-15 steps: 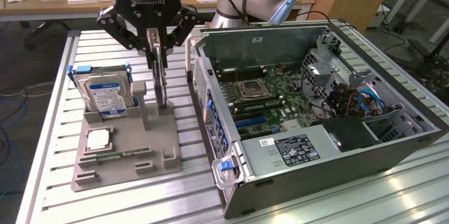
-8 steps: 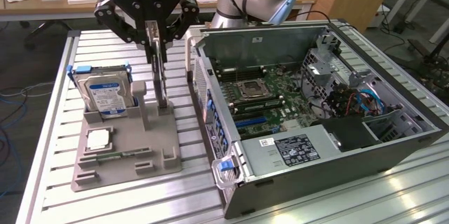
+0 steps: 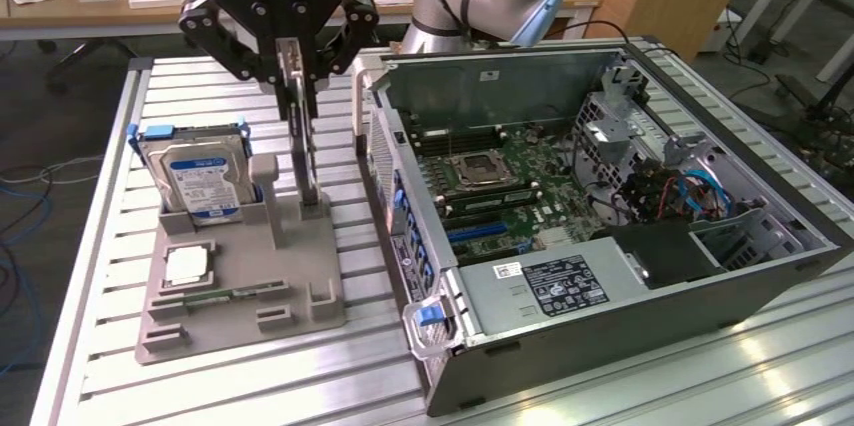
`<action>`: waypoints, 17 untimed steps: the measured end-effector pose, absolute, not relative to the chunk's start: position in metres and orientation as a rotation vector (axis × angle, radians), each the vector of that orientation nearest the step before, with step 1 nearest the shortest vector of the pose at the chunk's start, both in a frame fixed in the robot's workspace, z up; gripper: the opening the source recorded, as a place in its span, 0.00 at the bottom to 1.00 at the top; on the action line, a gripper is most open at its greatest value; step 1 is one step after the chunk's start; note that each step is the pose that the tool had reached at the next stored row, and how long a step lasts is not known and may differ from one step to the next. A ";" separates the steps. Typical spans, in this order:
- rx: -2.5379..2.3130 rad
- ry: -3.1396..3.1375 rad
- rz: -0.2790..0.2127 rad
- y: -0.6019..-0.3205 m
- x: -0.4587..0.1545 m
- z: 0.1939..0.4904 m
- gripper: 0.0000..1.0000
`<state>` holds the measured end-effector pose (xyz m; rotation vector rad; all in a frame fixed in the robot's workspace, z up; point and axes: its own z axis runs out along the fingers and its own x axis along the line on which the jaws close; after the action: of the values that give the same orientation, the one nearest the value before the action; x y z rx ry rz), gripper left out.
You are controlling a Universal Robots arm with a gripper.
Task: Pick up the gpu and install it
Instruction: 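Pick up the gpu and move the gpu toward the slot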
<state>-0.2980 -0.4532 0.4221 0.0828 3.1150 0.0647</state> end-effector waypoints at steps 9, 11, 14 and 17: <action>0.083 3.115 0.065 -0.453 -0.298 0.423 0.27; 0.083 3.115 0.065 -0.453 -0.297 0.423 0.27; 0.083 3.115 0.065 -0.453 -0.296 0.423 0.27; 0.083 3.115 0.065 -0.453 -0.295 0.423 0.27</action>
<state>-0.2955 -0.4528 0.4233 0.0828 3.1150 0.0647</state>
